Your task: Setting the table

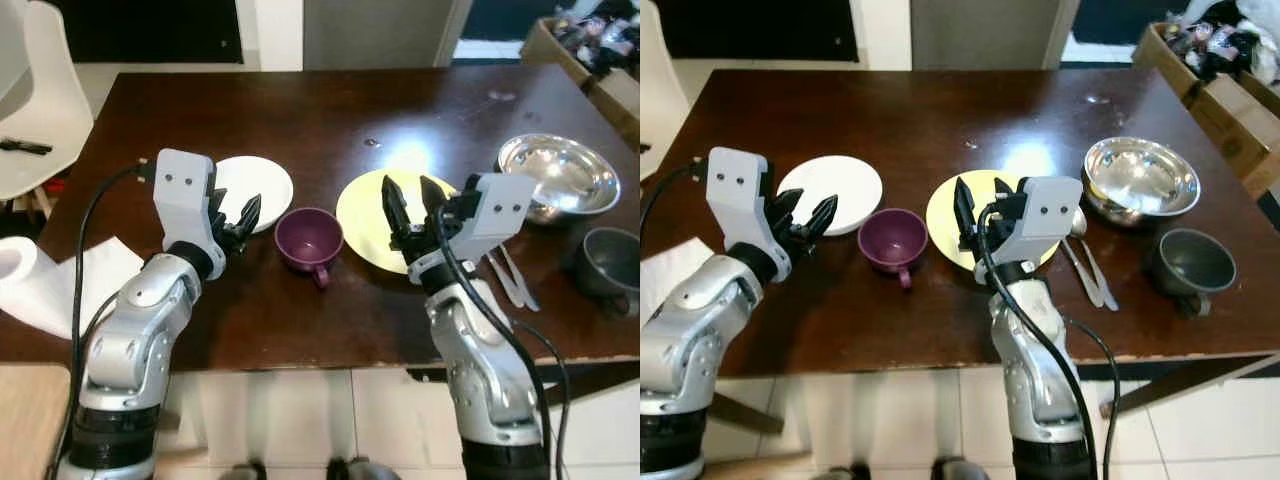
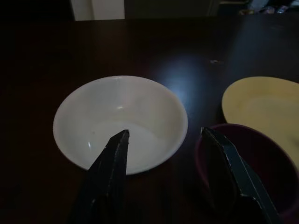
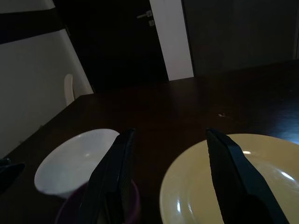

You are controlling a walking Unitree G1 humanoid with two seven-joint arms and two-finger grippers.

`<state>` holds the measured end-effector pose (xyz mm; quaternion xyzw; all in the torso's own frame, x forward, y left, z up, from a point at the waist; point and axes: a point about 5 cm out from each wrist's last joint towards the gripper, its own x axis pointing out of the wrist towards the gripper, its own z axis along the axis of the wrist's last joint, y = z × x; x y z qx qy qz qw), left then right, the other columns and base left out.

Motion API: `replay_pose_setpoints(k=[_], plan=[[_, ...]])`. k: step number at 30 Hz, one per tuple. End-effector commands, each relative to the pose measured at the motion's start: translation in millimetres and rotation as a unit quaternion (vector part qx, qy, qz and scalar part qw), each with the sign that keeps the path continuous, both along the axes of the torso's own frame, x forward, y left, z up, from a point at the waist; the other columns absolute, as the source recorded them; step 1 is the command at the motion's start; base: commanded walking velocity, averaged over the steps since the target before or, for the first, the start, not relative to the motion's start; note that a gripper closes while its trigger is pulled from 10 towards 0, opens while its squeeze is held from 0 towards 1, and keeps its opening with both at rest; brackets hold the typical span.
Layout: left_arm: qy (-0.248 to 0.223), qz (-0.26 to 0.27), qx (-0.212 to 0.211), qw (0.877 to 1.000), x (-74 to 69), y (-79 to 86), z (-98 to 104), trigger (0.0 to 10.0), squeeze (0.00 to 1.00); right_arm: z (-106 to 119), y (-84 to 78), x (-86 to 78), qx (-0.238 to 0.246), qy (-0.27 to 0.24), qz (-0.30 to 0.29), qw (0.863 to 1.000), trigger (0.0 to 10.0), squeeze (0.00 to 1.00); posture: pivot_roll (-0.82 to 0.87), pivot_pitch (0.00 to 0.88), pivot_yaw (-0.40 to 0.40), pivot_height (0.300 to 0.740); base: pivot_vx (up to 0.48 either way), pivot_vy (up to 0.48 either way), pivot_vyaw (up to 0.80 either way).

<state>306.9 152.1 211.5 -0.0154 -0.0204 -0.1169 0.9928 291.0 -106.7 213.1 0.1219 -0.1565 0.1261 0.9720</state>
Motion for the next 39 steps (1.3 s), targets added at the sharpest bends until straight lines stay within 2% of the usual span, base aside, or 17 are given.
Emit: replay_pose_setpoints(k=[1, 18, 39], plan=[[0.010, 0.005, 0.000, 1.000, -1.3, 1.9, -4.1, 10.0, 0.00, -2.0, 1.3, -1.2, 0.004, 0.005, 0.005, 1.000, 10.0, 0.00, -0.10, 0.117, 0.072, 0.740, 0.000, 0.000, 0.00], [0.018, 0.013, 0.001, 1.000, 0.1, 4.8, -5.8, 10.0, 0.00, -3.8, 2.1, -1.9, 0.003, 0.009, 0.008, 1.000, 10.0, 0.00, -0.10, 0.121, 0.071, 0.740, 0.000, 0.000, 0.00], [0.014, 0.013, 0.003, 1.000, -1.0, 5.8, -4.0, 10.0, 0.00, -2.9, 6.0, -2.5, 0.005, 0.009, 0.019, 1.000, 10.0, 0.00, -0.09, 0.124, 0.072, 0.740, -0.289, 0.000, 0.00]])
